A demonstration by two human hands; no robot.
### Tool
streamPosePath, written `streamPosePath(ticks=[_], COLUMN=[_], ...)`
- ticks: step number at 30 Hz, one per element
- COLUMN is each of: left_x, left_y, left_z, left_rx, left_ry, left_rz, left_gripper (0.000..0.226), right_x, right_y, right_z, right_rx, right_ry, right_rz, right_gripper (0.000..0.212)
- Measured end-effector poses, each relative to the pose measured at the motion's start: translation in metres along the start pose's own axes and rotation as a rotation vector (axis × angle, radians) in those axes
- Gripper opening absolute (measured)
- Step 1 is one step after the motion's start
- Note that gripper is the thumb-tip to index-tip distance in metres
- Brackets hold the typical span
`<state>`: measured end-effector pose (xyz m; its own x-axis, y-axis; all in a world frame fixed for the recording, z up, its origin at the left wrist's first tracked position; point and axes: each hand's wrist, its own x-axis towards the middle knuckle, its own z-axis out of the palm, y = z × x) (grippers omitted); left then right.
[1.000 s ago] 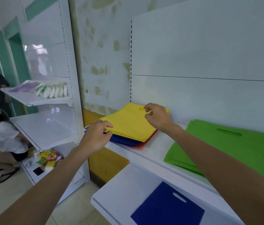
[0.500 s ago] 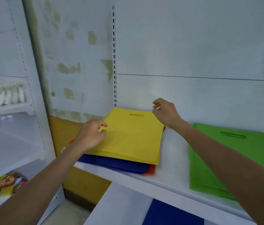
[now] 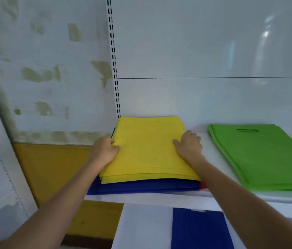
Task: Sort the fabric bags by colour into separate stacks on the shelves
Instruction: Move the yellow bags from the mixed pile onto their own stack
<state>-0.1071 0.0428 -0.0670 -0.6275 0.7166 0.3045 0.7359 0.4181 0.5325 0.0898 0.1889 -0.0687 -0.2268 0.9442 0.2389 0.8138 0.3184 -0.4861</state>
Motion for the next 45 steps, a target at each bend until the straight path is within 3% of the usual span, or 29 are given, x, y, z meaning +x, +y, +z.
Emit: streamPosePath(ticks=[3, 7, 14, 23, 26, 28, 31, 34, 39, 45], left_x=[-0.001, -0.004, -0.006, -0.009, -0.007, -0.006, -0.007, -0.012, -0.033, -0.088], left_y=[-0.003, -0.006, -0.008, -0.008, -0.005, -0.002, 0.001, 0.017, 0.086, 0.227], left_z=[0.006, 0.008, 0.009, 0.009, 0.006, 0.001, -0.012, -0.025, -0.014, 0.054], left_rx=[-0.057, -0.15, -0.147, -0.132, -0.06, 0.026, 0.13, 0.154, 0.122, 0.002], left_ry=[0.167, 0.258, 0.325, 0.287, 0.261, 0.224, 0.189, 0.18, 0.121, -0.021], left_rz=[0.067, 0.079, 0.161, 0.216, 0.256, 0.292, 0.345, 0.393, 0.538, 0.719], left_gripper=[0.032, 0.03, 0.019, 0.021, 0.027, 0.032, 0.037, 0.04, 0.047, 0.057], right_x=[-0.006, -0.007, -0.005, -0.009, -0.013, -0.017, -0.026, -0.029, -0.029, -0.065], right_y=[0.001, 0.003, 0.006, 0.004, -0.001, -0.005, -0.008, 0.0, 0.067, 0.225], right_z=[0.004, 0.004, 0.006, 0.005, 0.001, -0.004, -0.018, -0.047, -0.114, -0.215], right_rx=[-0.005, 0.033, 0.113, 0.022, 0.123, 0.231, 0.298, 0.25, 0.079, -0.078], right_ry=[0.124, 0.138, 0.159, 0.33, 0.391, 0.383, 0.38, 0.393, 0.438, 0.468], right_rz=[0.016, 0.08, 0.114, -0.022, -0.11, -0.196, -0.322, -0.41, -0.346, -0.094], right_gripper=[0.048, 0.041, 0.031, 0.013, 0.012, 0.018, 0.049, 0.06, 0.047, 0.043])
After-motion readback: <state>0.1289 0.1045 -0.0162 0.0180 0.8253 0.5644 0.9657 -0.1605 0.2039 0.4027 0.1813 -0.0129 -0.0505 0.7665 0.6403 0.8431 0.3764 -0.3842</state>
